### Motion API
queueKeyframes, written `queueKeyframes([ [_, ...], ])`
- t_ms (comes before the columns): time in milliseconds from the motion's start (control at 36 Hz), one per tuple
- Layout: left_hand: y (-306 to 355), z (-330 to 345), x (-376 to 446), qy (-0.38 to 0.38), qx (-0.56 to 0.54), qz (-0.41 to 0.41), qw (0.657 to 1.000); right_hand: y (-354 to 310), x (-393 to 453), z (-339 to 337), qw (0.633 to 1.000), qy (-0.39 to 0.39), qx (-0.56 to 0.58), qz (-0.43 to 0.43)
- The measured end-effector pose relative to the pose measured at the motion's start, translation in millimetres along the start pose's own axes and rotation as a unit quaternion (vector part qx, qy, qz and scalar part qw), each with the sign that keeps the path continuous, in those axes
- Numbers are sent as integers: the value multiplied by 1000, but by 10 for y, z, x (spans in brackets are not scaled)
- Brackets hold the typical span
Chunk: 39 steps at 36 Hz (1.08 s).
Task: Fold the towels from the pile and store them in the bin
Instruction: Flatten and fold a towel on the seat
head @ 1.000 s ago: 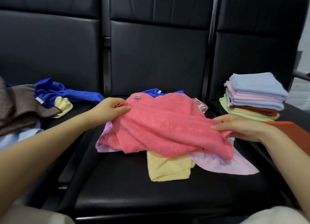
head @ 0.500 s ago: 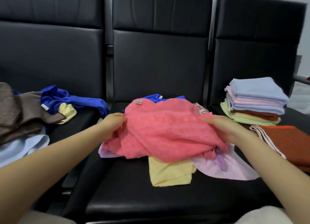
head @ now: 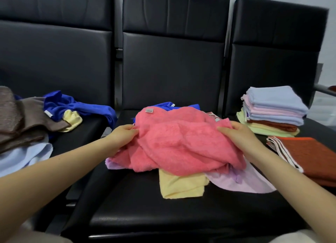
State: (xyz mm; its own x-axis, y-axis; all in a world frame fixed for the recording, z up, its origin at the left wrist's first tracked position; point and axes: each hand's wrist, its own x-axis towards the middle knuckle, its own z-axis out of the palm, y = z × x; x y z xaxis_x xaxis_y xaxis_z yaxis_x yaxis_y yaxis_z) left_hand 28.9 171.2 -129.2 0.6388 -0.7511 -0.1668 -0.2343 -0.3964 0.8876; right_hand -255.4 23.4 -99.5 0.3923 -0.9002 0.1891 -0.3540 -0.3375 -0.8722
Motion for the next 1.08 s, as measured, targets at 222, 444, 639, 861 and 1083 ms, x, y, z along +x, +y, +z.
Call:
queueKeyframes([
  [222, 61, -54, -70, -37, -172, -61, 982, -8, -155, 30, 992, -112, 19, -50],
  [444, -69, -18, -297, -46, -5, 17, 999, 44, -165, -172, 968, -114, -181, -134],
  [639, -125, -80, -564, -206, 129, 42, 969, 120, -339, -315, 930, -286, -228, -24],
  [861, -60, -210, -463, -99, 126, 127, 979, 194, -346, -442, 972, -129, -163, -112],
  [1083, 12, -194, -175, -4, 34, 171, 985, 170, -225, -362, 994, 65, 56, -75],
])
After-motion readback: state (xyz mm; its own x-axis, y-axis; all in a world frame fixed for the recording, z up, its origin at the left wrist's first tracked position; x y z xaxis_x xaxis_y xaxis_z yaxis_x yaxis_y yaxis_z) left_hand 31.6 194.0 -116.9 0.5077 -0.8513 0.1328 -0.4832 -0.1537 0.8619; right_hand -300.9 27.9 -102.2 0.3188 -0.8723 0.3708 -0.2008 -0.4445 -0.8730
